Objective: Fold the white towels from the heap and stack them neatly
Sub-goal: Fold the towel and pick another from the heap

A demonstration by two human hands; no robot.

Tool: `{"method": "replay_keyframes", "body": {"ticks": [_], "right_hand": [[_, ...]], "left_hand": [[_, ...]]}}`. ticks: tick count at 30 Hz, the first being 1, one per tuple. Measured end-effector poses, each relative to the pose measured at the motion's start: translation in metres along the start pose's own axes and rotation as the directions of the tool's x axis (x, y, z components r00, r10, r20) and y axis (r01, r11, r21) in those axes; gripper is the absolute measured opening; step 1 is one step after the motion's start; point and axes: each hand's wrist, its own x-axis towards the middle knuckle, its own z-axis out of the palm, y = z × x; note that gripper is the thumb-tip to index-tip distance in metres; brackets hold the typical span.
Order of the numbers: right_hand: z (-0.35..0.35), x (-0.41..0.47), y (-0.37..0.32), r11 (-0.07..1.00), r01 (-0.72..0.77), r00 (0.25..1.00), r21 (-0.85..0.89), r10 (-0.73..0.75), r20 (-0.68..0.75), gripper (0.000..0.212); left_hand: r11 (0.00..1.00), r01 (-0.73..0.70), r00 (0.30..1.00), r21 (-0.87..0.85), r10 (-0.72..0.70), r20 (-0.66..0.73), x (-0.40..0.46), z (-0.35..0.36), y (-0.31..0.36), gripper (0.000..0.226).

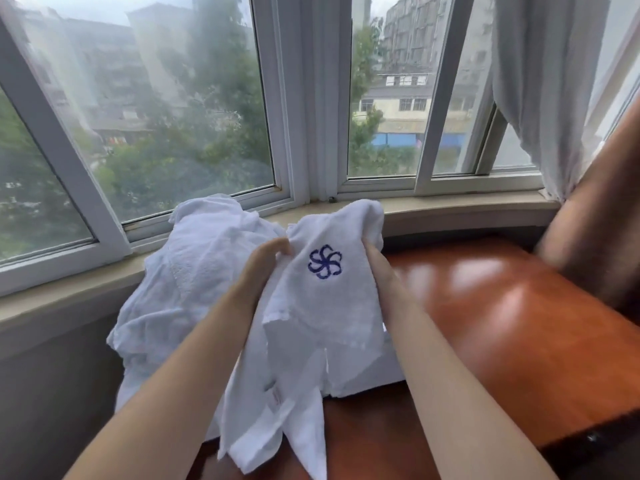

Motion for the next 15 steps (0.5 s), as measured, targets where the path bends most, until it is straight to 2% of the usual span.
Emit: {"method": "replay_keyframes", "body": {"ticks": [1,3,5,6,8,10,12,15], "right_hand": [[-0.004,-0.003,-0.004,1.000,0.022,0.999,0.005,-0.022,-0.027,0.047],[-0.014,-0.009,-0.014,0.994,0.064,0.996,0.087,-0.059,-0.063,0.031],[-0.029,-0.014,-0.021,0.991,0.092,0.987,0.094,-0.078,-0.137,0.034],[-0.037,-0.017,-0.023,0.990,0.112,0.976,0.082,-0.094,-0.198,0.034],[-0.059,-0.025,-0.029,0.989,0.144,0.958,0.039,-0.130,-0.255,0.024],[-0.092,-0.032,-0.037,0.993,0.101,0.939,-0.063,-0.116,-0.325,0.025],[-0.126,-0.042,-0.050,0.985,0.051,0.907,-0.162,-0.113,-0.405,0.028],[-0.179,-0.051,-0.062,0.988,0.040,0.894,-0.149,-0.102,-0.437,0.026]], "left_hand": [[1.000,0.000,1.000,0.009,0.000,0.029,0.004,0.007,0.002,0.033],[0.999,0.013,0.996,0.030,-0.016,0.091,0.015,0.026,0.005,0.026],[0.998,0.047,0.991,0.035,-0.050,0.123,0.027,0.044,0.002,0.019],[0.997,0.058,0.989,0.043,-0.063,0.130,0.031,0.054,-0.001,0.022],[0.996,0.068,0.988,0.060,-0.075,0.136,0.040,0.081,-0.008,0.044],[0.995,0.063,0.988,0.079,-0.073,0.133,0.044,0.113,-0.018,0.058],[0.993,0.060,0.987,0.101,-0.074,0.145,0.048,0.148,-0.028,0.057],[0.987,0.046,0.981,0.154,-0.074,0.178,0.059,0.202,-0.044,0.047]]}}
